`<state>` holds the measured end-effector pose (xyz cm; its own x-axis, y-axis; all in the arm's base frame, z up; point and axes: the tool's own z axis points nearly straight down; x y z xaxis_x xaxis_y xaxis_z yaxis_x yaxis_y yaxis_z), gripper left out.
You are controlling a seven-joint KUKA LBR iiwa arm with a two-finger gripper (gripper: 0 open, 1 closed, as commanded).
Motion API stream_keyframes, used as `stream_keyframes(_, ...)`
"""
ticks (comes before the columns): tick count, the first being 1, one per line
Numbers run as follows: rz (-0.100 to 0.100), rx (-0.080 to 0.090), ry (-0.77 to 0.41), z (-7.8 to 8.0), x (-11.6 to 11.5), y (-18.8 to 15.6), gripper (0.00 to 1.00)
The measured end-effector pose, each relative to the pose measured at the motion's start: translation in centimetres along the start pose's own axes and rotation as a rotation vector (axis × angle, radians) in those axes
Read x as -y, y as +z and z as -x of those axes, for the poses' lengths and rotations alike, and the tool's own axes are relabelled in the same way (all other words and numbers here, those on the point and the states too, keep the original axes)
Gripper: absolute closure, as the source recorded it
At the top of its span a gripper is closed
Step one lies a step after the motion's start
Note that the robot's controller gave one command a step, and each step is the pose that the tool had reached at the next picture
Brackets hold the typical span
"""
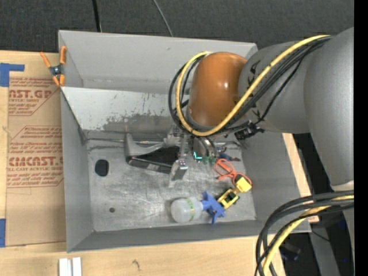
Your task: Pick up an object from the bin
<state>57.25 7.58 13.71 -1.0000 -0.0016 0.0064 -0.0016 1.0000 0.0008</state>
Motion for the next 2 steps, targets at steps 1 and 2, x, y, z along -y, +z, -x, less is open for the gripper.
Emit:
stream_keyframes(1,0.001,0.007,0.001,0.2,0.0,-0.5,0.0)
stream_keyframes(2,0.0,0.006,-0.008,0.4,-1.1,3.1,1.0)
